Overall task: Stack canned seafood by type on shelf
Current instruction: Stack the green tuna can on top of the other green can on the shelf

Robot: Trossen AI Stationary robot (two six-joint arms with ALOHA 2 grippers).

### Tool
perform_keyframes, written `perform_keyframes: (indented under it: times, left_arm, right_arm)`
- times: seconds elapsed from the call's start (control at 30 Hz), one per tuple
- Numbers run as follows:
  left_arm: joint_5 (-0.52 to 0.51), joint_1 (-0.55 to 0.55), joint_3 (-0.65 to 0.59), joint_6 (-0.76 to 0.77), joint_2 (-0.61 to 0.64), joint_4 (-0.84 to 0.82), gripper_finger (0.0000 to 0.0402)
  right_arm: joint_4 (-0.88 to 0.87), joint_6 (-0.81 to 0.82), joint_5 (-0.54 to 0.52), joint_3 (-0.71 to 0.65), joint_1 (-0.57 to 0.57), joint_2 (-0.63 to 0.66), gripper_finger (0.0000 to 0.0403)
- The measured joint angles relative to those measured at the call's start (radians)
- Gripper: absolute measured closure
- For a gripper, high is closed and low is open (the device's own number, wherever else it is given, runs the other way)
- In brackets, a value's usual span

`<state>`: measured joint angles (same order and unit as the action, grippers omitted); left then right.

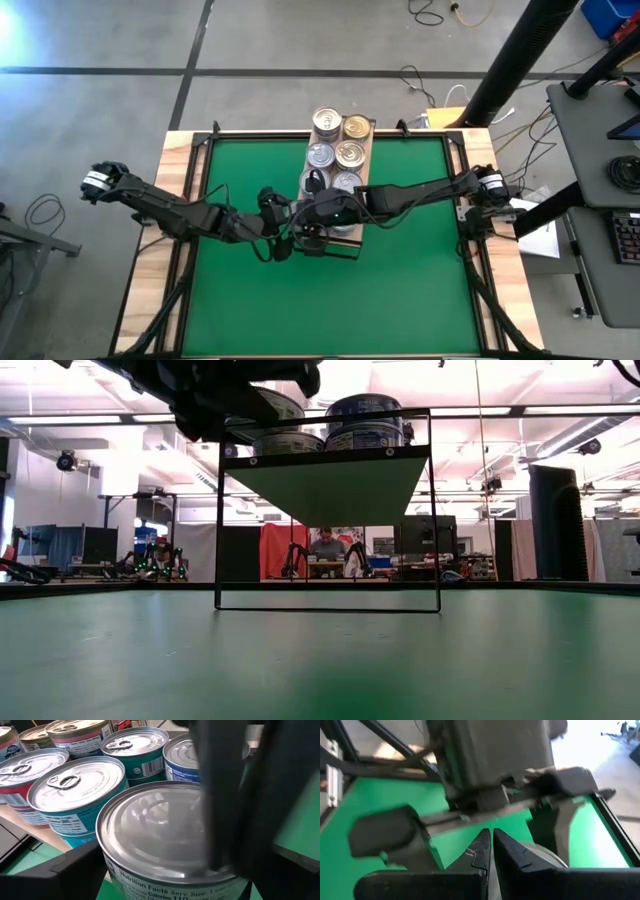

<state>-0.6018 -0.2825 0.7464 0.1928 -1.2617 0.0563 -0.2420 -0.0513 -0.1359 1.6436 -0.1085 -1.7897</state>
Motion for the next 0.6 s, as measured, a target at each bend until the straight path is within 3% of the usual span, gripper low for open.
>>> perform_keyframes:
  times: [0.2,0.6]
  left_arm:
    - [0.088,0.0,0.0,-0.031,0.001,0.013,0.0002]
    - [0.061,0.007,0.0,0.005,0.006,-0.008,0.0002]
  right_arm:
    - [-0.098,0.018,-0.084,0.0,0.0,0.0,0.039]
    - [-0.184,0.059,-0.097,0.007,0.0,0.001,0.039]
